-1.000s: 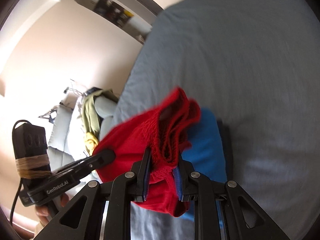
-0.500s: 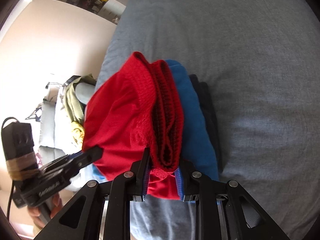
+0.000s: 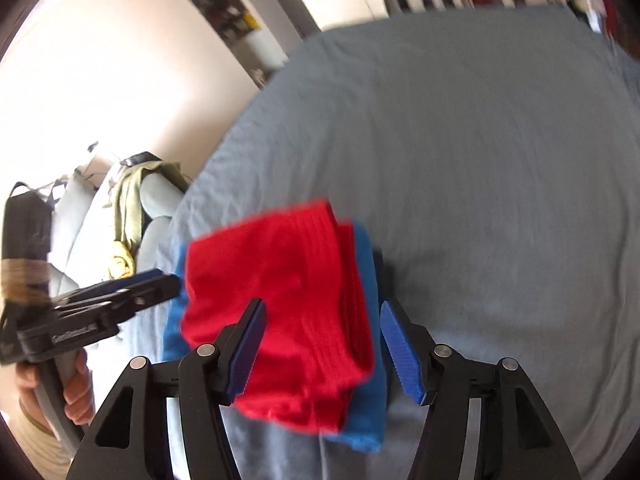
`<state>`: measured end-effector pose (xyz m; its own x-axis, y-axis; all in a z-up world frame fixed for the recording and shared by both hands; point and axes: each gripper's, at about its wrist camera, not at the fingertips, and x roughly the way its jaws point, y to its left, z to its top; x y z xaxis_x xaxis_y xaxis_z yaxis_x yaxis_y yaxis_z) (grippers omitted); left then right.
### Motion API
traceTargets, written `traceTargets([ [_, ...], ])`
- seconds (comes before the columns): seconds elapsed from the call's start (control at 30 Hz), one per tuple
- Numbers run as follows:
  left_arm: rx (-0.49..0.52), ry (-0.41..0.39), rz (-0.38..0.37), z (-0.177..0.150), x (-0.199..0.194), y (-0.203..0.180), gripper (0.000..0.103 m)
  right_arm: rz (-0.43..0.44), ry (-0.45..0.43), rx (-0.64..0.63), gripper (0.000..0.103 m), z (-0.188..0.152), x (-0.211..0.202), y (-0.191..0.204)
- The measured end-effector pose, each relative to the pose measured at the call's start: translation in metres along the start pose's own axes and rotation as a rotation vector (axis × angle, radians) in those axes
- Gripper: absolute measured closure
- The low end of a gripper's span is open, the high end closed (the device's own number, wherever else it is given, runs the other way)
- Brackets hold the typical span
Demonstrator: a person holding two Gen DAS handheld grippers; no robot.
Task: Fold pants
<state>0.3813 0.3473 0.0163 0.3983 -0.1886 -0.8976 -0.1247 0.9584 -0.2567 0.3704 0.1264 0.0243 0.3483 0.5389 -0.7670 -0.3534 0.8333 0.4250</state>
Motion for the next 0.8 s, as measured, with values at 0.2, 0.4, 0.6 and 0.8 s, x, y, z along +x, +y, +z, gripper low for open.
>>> traceTargets([
  [0.2,-0.036,0.039,-0.025,0.008,0.017,0.007,0.060,0.097,0.028,0.033,0.043,0.035,0.029,-0.012],
  [0.4,-0.090,0.066,-0.028,0.012,0.033,0.016,0.083,0.083,0.070,0.018,0.045,0.039,0.051,-0.021],
  [0.6,0.048,-0.021,0.008,0.018,0.020,-0.002,0.095,0.132,0.125,0.032,0.058,0.035,0.073,-0.025],
  [0.8,0.097,-0.033,0.040,0.041,0.030,-0.003,0.095,0.124,0.102,0.059,0.060,0.040,0.078,-0.032],
])
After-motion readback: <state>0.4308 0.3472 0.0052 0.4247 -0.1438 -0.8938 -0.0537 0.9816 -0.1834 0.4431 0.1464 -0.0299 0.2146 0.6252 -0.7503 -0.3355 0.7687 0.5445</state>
